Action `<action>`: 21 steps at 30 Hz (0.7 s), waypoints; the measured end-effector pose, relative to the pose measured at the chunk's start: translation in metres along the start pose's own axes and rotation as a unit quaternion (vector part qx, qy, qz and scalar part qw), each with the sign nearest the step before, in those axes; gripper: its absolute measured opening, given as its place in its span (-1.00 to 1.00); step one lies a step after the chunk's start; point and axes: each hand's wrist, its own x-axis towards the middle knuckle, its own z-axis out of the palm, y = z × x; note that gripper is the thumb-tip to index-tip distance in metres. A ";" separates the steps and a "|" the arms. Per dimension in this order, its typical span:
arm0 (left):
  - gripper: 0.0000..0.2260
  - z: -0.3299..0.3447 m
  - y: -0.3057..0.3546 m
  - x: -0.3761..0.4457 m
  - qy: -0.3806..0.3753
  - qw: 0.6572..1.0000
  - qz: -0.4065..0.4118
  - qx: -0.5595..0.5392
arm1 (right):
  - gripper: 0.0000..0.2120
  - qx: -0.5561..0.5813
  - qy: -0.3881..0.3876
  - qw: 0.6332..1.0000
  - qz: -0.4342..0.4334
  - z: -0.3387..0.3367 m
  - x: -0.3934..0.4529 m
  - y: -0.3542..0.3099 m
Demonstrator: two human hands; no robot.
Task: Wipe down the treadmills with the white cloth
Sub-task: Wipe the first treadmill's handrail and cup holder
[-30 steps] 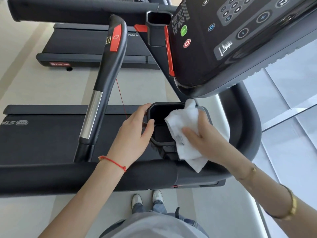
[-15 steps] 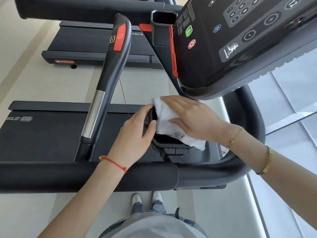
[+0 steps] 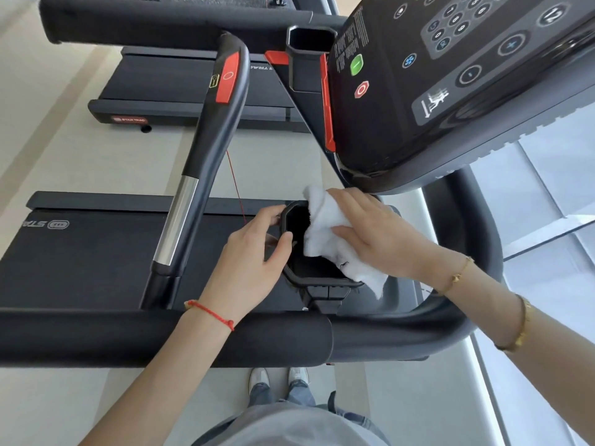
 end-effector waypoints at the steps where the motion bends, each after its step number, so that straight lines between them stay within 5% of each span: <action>1: -0.65 0.000 0.000 0.000 0.000 1.000 0.000 0.002 | -0.51 0.013 -0.007 1.000 0.006 -0.001 -0.005 0.000; 10: -0.65 0.002 -0.001 0.001 0.007 1.000 0.004 0.016 | -0.62 -0.199 -0.002 0.978 -0.055 0.012 0.037 -0.017; 18: -0.66 0.000 -0.001 0.001 0.008 1.000 -0.001 0.020 | -0.50 -0.117 -0.002 0.993 -0.036 0.011 0.016 -0.005; 21: -0.66 0.000 -0.001 0.001 0.005 1.000 0.005 0.020 | -0.40 0.004 0.005 1.000 0.012 0.008 -0.006 -0.005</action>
